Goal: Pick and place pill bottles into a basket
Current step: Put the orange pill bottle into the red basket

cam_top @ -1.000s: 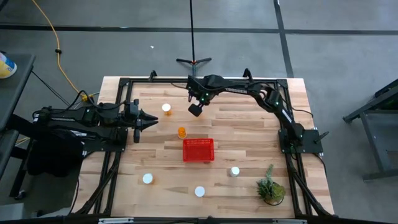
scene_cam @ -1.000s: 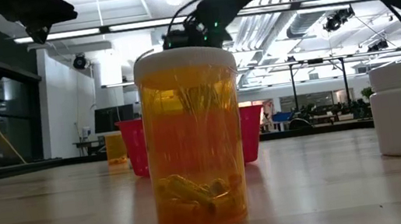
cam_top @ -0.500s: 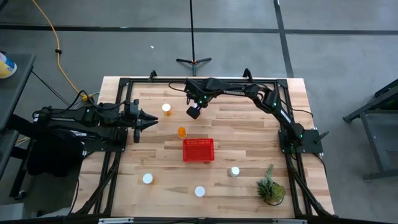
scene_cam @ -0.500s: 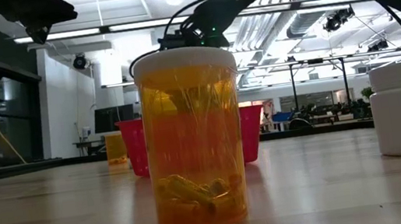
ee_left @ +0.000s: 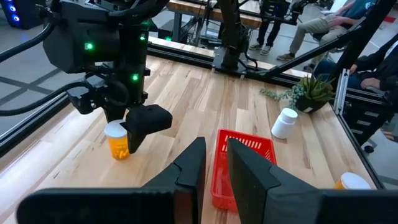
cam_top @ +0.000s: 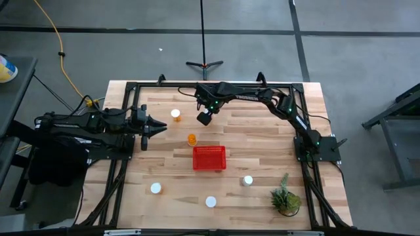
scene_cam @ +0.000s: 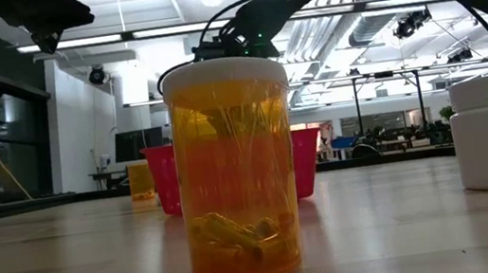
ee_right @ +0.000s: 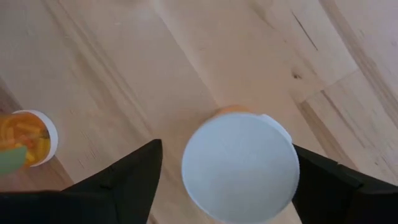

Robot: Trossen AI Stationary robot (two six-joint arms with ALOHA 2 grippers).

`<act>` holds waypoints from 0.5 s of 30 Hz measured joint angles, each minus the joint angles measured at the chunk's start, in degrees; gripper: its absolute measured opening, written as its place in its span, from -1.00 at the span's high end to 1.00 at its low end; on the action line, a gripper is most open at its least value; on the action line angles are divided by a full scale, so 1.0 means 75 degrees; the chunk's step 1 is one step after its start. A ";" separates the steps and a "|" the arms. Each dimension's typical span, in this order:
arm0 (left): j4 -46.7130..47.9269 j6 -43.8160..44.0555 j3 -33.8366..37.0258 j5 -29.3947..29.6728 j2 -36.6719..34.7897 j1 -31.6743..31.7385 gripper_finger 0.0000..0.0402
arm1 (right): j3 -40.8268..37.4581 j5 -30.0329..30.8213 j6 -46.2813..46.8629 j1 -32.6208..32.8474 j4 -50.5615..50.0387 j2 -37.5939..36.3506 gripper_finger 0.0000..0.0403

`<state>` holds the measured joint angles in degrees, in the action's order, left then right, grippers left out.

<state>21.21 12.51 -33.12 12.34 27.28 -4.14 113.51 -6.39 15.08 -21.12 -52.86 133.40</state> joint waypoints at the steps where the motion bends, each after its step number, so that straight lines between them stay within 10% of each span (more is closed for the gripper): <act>1: 0.0003 0.0000 0.0000 0.0000 -0.0001 0.0000 0.48 | 0.0000 0.0000 -0.0012 0.0000 0.0000 0.0000 -0.45; 15: 0.0061 0.0000 0.0000 -0.0003 0.0002 0.0000 0.48 | 0.0000 -0.0085 -0.0015 0.0000 0.0006 0.0000 -0.01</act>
<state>21.67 12.51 -33.12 12.32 27.29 -4.14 113.51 -7.03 14.96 -21.12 -52.82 133.40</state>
